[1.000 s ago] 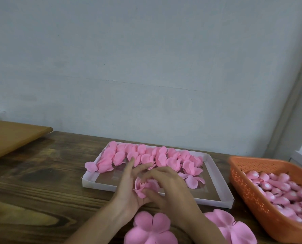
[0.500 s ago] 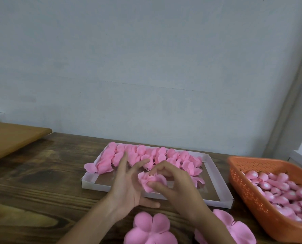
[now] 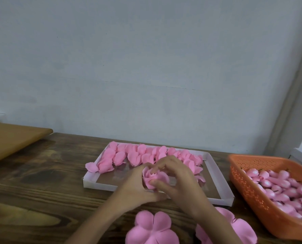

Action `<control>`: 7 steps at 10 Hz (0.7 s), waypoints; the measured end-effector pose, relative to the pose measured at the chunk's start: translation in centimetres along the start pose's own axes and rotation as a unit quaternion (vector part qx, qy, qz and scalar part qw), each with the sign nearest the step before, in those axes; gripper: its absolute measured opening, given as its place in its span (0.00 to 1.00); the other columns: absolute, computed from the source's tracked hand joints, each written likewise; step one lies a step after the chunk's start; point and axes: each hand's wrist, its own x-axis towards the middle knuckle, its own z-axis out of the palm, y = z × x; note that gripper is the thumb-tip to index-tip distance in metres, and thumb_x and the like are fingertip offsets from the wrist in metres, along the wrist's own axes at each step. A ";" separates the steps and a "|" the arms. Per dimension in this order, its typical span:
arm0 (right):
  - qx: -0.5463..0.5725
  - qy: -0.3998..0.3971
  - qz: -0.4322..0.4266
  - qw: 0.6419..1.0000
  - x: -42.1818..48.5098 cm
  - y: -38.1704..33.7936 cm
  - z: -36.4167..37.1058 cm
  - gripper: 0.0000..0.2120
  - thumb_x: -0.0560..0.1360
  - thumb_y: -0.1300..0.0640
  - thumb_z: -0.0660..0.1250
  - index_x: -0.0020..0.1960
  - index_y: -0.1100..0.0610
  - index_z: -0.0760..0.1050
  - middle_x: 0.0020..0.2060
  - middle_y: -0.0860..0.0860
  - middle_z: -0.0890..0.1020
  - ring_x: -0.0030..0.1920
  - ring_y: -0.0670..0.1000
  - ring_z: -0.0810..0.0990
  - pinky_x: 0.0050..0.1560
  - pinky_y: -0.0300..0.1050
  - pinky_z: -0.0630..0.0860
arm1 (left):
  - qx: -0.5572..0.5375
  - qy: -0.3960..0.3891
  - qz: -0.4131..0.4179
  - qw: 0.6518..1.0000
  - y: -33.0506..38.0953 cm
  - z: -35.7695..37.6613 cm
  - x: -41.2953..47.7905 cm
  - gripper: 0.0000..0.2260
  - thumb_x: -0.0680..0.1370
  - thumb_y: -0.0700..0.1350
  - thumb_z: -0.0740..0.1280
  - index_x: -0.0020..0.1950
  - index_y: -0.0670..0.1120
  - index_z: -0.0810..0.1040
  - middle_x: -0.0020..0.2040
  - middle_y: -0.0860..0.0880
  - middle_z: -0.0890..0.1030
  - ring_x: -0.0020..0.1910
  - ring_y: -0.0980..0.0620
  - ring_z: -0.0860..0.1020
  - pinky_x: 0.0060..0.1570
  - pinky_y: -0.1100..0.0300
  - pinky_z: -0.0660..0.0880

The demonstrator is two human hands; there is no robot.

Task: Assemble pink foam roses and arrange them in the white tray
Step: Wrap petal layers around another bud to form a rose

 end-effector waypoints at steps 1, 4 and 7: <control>-0.031 0.025 -0.010 0.999 -0.1 -0.7 0.7 0.11 0.71 0.55 0.79 0.51 0.44 0.82 0.52 0.43 0.77 0.54 0.43 0.79 0.53 0.41 0.76 | -0.008 0.086 -0.014 0.996 -0.1 0.5 0.1 0.28 0.64 0.44 0.84 0.50 0.68 0.73 0.47 0.82 0.76 0.47 0.78 0.76 0.44 0.81 0.71; 0.033 0.150 0.011 0.988 -0.3 -1.7 2.1 0.24 0.68 0.57 0.82 0.58 0.41 0.76 0.47 0.40 0.82 0.45 0.45 0.83 0.41 0.33 0.78 | -0.058 0.163 -0.049 0.984 -0.2 1.1 0.1 0.20 0.69 0.35 0.78 0.46 0.60 0.80 0.43 0.65 0.85 0.40 0.62 0.84 0.38 0.69 0.79; 0.049 0.113 0.065 0.990 0.0 -0.7 0.9 0.13 0.70 0.59 0.80 0.48 0.47 0.80 0.38 0.44 0.86 0.43 0.47 0.86 0.48 0.43 0.82 | -0.152 0.130 -0.063 0.978 0.4 1.0 0.9 0.13 0.58 0.44 0.79 0.37 0.41 0.80 0.27 0.50 0.81 0.34 0.45 0.79 0.31 0.65 0.78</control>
